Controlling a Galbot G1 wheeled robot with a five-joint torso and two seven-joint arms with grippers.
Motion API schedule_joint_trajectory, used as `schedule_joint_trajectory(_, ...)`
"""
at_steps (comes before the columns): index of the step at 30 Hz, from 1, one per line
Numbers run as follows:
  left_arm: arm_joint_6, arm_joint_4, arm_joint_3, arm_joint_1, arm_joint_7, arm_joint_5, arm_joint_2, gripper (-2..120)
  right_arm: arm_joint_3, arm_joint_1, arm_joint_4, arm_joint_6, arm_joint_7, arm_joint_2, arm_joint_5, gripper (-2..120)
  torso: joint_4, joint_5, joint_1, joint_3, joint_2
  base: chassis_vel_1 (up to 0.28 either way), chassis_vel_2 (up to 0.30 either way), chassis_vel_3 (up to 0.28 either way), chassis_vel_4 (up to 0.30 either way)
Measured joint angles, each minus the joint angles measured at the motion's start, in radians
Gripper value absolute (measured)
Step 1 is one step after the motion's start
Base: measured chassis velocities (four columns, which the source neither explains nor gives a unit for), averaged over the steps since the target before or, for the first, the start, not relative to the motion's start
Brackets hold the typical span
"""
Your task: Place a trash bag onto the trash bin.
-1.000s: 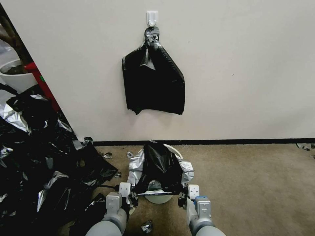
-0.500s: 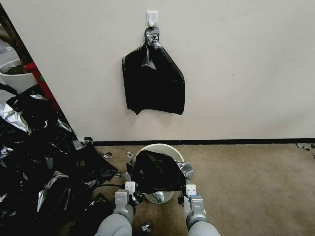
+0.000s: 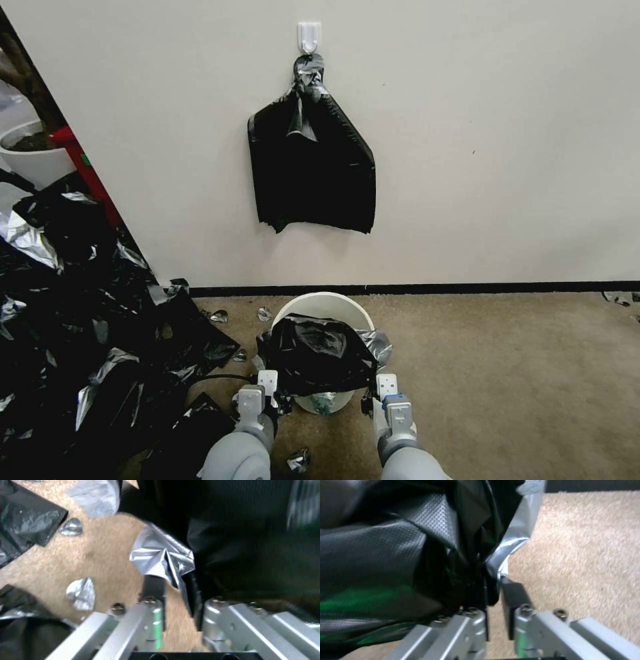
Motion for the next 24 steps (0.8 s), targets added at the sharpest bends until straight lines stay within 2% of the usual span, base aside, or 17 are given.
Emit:
schedule_joint_trajectory(2, 0.054, -0.053, -0.014, 0.019, 0.000, -0.018, 0.042, 29, 0.004, -0.039, 0.066, -0.001, 0.010, -0.026, 0.027, 22, 0.0001, 0.0001, 0.000, 0.000, 0.000, 0.000, 0.000, 0.000, 0.000)
schedule_joint_trajectory(4, 0.074, -0.075, -0.022, 0.028, -0.001, -0.027, 0.059, 32, 0.005, -0.057, 0.093, -0.001, 0.016, -0.037, 0.036, 25, 0.0001, 0.0000, 0.000, 0.000, 0.000, 0.000, 0.000, 0.000, 0.000)
schedule_joint_trajectory(7, 0.112, -0.153, -0.053, 0.060, -0.025, -0.067, 0.108, 46, 0.031, -0.141, 0.194, 0.002, 0.026, -0.078, 0.048, 39, 0.0000, 0.0000, 0.000, 0.000, 0.000, 0.000, 0.000, 0.000, 0.000)
schedule_joint_trajectory(8, 0.112, -0.153, -0.053, 0.060, -0.025, -0.067, 0.108, 46, 0.031, -0.141, 0.194, 0.002, 0.026, -0.078, 0.048, 39, 0.0000, 0.0000, 0.000, 0.000, 0.000, 0.000, 0.000, 0.000, 0.000)
schedule_joint_trajectory(11, 0.115, -0.237, -0.092, 0.099, -0.045, -0.081, 0.142, 63, 0.073, -0.205, 0.282, 0.022, 0.018, -0.105, 0.036, 53, -0.0001, -0.0001, 0.000, 0.000, 0.000, 0.000, 0.000, 0.000, 0.000)
schedule_joint_trajectory(12, 0.115, -0.237, -0.092, 0.099, -0.045, -0.081, 0.142, 63, 0.073, -0.205, 0.282, 0.022, 0.018, -0.105, 0.036, 53, -0.0001, -0.0001, 0.000, 0.000, 0.000, 0.000, 0.000, 0.000, 0.000)
schedule_joint_trajectory(14, 0.113, -0.291, -0.116, 0.112, -0.059, -0.078, 0.150, 73, 0.108, -0.199, 0.311, 0.054, -0.019, -0.110, 0.000, 65, -0.0001, -0.0001, 0.000, 0.000, 0.000, 0.000, 0.000, 0.000, 0.000)
schedule_joint_trajectory(15, 0.113, -0.291, -0.116, 0.112, -0.059, -0.078, 0.150, 73, 0.108, -0.199, 0.311, 0.054, -0.019, -0.110, 0.000, 65, -0.0001, -0.0001, 0.000, 0.000, 0.000, 0.000, 0.000, 0.000, 0.000)
schedule_joint_trajectory(17, 0.108, -0.323, -0.134, 0.113, -0.065, -0.070, 0.148, 81, 0.133, -0.157, 0.313, 0.101, -0.075, -0.106, -0.028, 73, -0.0002, 0.0001, 0.000, 0.000, 0.000, 0.000, 0.000, 0.000, 0.000)
schedule_joint_trajectory(18, 0.083, -0.337, -0.145, 0.108, -0.062, -0.052, 0.138, 87, 0.152, -0.101, 0.306, 0.130, -0.138, -0.098, -0.024, 80, -0.0001, 0.0002, 0.000, 0.000, 0.000, 0.000, 0.000, 0.000, 0.000)
schedule_joint_trajectory(19, 0.083, -0.337, -0.145, 0.108, -0.062, -0.052, 0.138, 87, 0.152, -0.101, 0.306, 0.130, -0.138, -0.098, -0.024, 80, -0.0001, 0.0002, 0.000, 0.000, 0.000, 0.000, 0.000, 0.000, 0.000)
schedule_joint_trajectory(21, 0.029, -0.342, -0.163, 0.094, -0.039, -0.021, 0.112, 97, 0.176, 0.011, 0.270, 0.134, -0.233, -0.083, 0.031, 90, -0.0001, 0.0003, 0.000, 0.000, 0.000, 0.000, 0.000, 0.000, 0.000)
schedule_joint_trajectory(22, 0.006, -0.342, -0.172, 0.084, -0.027, -0.008, 0.092, 99, 0.198, 0.078, 0.241, 0.083, -0.293, -0.081, 0.080, 95, 0.0002, 0.0003, 0.000, 0.000, 0.000, 0.000, 0.000, 0.000, 0.000)
schedule_joint_trajectory(23, 0.006, -0.342, -0.172, 0.084, -0.027, -0.008, 0.092, 99, 0.198, 0.078, 0.241, 0.083, -0.293, -0.081, 0.080, 95, 0.0002, 0.0003, 0.000, 0.000, 0.000, 0.000, 0.000, 0.000, 0.000)
schedule_joint_trajectory(24, -0.001, -0.342, -0.178, 0.078, -0.022, -0.006, 0.080, 99, 0.211, 0.121, 0.218, 0.014, -0.336, -0.082, 0.117, 97, 0.0002, 0.0000, 0.000, 0.000, 0.000, 0.000, 0.000, 0.000, 0.000)
